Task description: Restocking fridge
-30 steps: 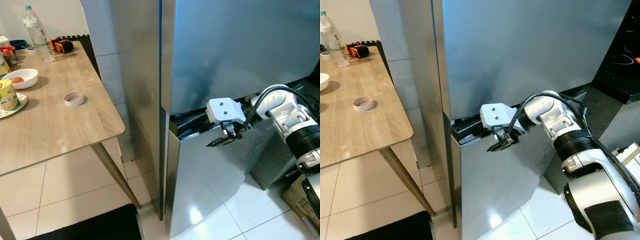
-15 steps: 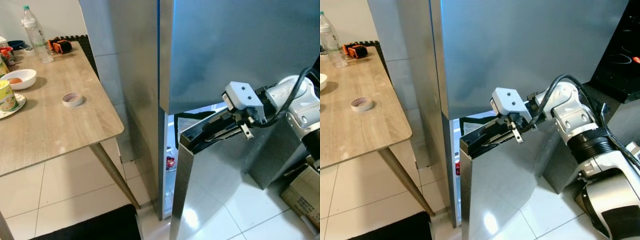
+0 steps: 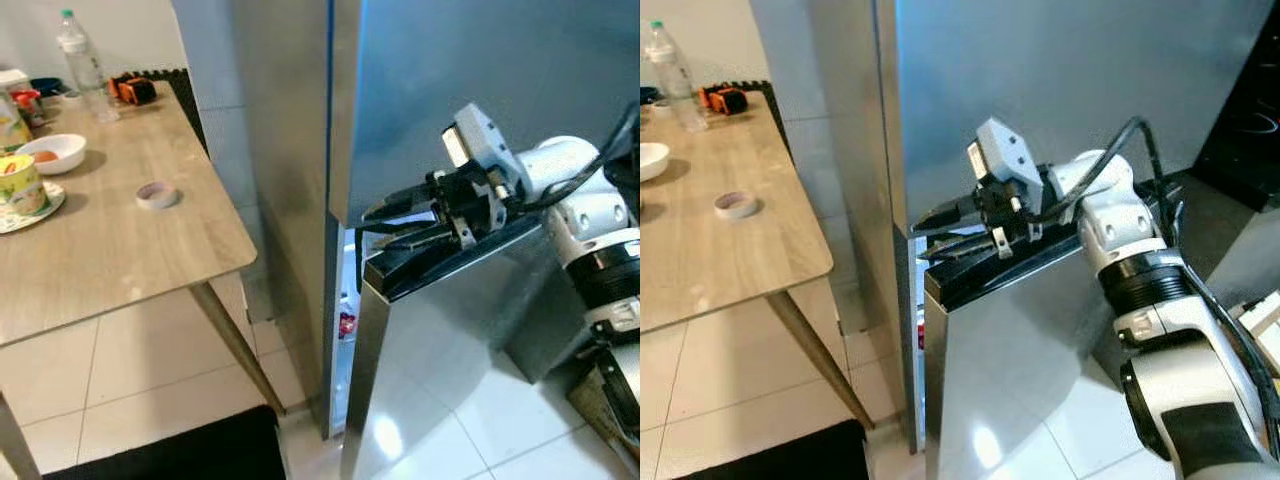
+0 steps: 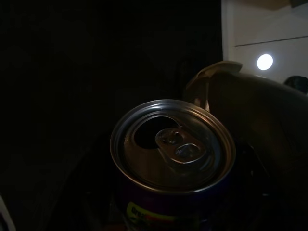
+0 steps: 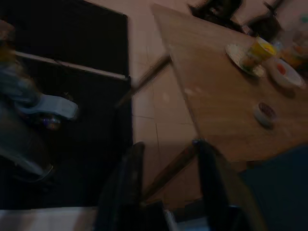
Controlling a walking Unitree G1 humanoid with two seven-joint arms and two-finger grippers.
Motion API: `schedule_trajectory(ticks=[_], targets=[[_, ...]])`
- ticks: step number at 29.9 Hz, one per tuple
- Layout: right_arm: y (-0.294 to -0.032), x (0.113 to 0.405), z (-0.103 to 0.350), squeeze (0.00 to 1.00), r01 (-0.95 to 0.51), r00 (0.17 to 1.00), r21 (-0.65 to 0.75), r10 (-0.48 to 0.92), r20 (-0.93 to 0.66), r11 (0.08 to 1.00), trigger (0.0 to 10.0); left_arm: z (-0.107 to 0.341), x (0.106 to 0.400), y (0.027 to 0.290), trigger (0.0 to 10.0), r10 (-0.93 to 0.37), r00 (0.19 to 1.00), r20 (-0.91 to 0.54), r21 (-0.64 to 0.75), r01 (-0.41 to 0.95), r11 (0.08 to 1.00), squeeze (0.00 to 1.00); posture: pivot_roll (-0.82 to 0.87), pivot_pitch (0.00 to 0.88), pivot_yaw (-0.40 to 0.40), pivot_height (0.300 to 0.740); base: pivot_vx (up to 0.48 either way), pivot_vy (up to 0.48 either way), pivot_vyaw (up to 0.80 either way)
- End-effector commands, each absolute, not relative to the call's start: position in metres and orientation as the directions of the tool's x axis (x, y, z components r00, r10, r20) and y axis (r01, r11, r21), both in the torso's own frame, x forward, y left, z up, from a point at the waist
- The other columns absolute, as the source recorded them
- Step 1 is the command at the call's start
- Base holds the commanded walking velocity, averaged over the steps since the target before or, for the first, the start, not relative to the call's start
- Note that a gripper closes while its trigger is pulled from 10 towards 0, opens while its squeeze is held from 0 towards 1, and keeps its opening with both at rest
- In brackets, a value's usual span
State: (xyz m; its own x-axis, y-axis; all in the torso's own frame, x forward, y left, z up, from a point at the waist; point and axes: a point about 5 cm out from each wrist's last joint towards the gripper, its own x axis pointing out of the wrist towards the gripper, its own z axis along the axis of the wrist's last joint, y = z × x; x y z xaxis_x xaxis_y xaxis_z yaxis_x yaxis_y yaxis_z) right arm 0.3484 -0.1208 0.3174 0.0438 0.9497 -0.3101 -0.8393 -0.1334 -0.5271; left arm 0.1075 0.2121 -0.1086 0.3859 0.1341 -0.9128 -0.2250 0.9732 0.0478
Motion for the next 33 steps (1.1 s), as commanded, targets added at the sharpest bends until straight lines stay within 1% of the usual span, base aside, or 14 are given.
schedule_trajectory(ticks=[1, 2, 6, 7, 8, 16, 18, 20, 21, 22, 23, 24, 28, 33], targets=[[-0.120, 0.352, 0.314, 0.78, -0.834, 0.110, -0.542, 0.931, -0.347, -0.103, 10.0, -0.111, 0.103, 0.208, 10.0, 0.123, 0.370, -0.921, 0.042, -0.221, 0.974, 0.00, -0.11, 0.040, -0.029, 0.740, 0.000, 0.000, 0.00], [-0.120, 0.352, 0.313, 0.00, -0.837, 0.114, -0.537, 0.927, -0.358, -0.105, 10.0, -0.111, 0.103, 0.208, 10.0, 0.124, 0.370, -0.921, 0.042, -0.221, 0.974, 0.00, -0.11, 0.040, -0.029, 0.740, 0.000, 0.000, 0.00], [-0.121, 0.351, 0.312, 0.00, -0.847, 0.096, -0.518, 0.923, -0.372, -0.121, 10.0, -0.111, 0.103, 0.208, 10.0, 0.125, 0.370, -0.921, 0.042, -0.223, 0.974, 0.00, -0.11, 0.040, -0.033, 0.740, 0.000, 0.000, 0.00], [-0.121, 0.351, 0.313, 0.00, -0.848, 0.088, -0.515, 0.923, -0.375, -0.128, 0.2, -0.111, 0.103, 0.208, 10.0, 0.125, 0.370, -0.921, 0.042, -0.224, 0.974, 0.00, -0.11, 0.040, -0.033, 0.740, 0.000, 0.000, 0.00], [-0.122, 0.352, 0.312, 0.00, -0.846, 0.084, -0.515, 0.919, -0.385, -0.138, 0.0, -0.111, 0.103, 0.208, 10.0, 0.125, 0.369, -0.921, 0.042, -0.225, 0.973, 0.00, -0.11, 0.040, -0.034, 0.740, 0.000, 0.000, 0.00], [-0.122, 0.352, 0.310, 0.00, -0.843, 0.076, -0.514, 0.908, -0.411, -0.162, 0.0, -0.111, 0.102, 0.207, 10.0, 0.122, 0.368, -0.922, 0.039, -0.225, 0.973, 0.00, -0.11, 0.041, -0.036, 0.740, 0.000, 0.000, 0.00], [-0.121, 0.355, 0.306, 0.00, -0.841, 0.115, -0.521, 0.894, -0.434, -0.145, 0.0, -0.111, 0.102, 0.206, 10.0, 0.121, 0.369, -0.922, 0.039, -0.224, 0.974, 0.00, -0.11, 0.041, -0.036, 0.740, 0.000, 0.000, 0.00], [-0.121, 0.355, 0.306, 0.00, -0.841, 0.115, -0.521, 0.894, -0.434, -0.145, 0.0, -0.111, 0.102, 0.206, 10.0, 0.121, 0.369, -0.922, 0.039, -0.224, 0.974, 0.00, -0.11, 0.041, -0.036, 0.740, 0.000, 0.000, 0.00], [-0.120, 0.360, 0.302, 0.00, -0.844, 0.169, -0.525, 0.871, -0.461, -0.114, 10.0, -0.111, 0.103, 0.207, 10.0, 0.123, 0.371, -0.921, 0.041, -0.223, 0.974, 0.00, -0.11, 0.037, -0.036, 0.740, 0.000, 0.000, 0.00], [-0.120, 0.360, 0.302, 0.00, -0.844, 0.169, -0.525, 0.871, -0.461, -0.114, 10.0, -0.111, 0.103, 0.207, 10.0, 0.123, 0.371, -0.921, 0.041, -0.223, 0.974, 0.00, -0.11, 0.037, -0.036, 0.740, 0.000, 0.000, 0.00], [-0.119, 0.363, 0.299, 0.00, -0.841, 0.203, -0.532, 0.854, -0.478, -0.098, 10.0, -0.111, 0.104, 0.207, 10.0, 0.124, 0.372, -0.920, 0.042, -0.222, 0.974, 0.00, -0.11, 0.037, -0.036, 0.740, 0.000, 0.000, 0.00], [-0.119, 0.363, 0.299, 0.00, -0.841, 0.203, -0.532, 0.854, -0.478, -0.098, 10.0, -0.111, 0.104, 0.207, 10.0, 0.124, 0.372, -0.920, 0.042, -0.222, 0.974, 0.00, -0.11, 0.037, -0.036, 0.740, 0.000, 0.000, 0.00], [-0.122, 0.369, 0.292, 0.00, -0.823, 0.278, -0.561, 0.798, -0.535, -0.090, 10.0, -0.110, 0.105, 0.208, 10.0, 0.125, 0.374, -0.919, 0.043, -0.220, 0.975, 0.00, -0.11, 0.037, -0.036, 0.740, 0.000, 0.000, 0.00], [-0.125, 0.371, 0.291, 0.00, -0.799, 0.310, -0.585, 0.736, -0.601, -0.141, 10.0, -0.110, 0.105, 0.208, 10.0, 0.123, 0.373, -0.920, 0.042, -0.217, 0.975, 0.00, -0.11, 0.036, -0.033, 0.740, 0.000, 0.000, 0.00]])
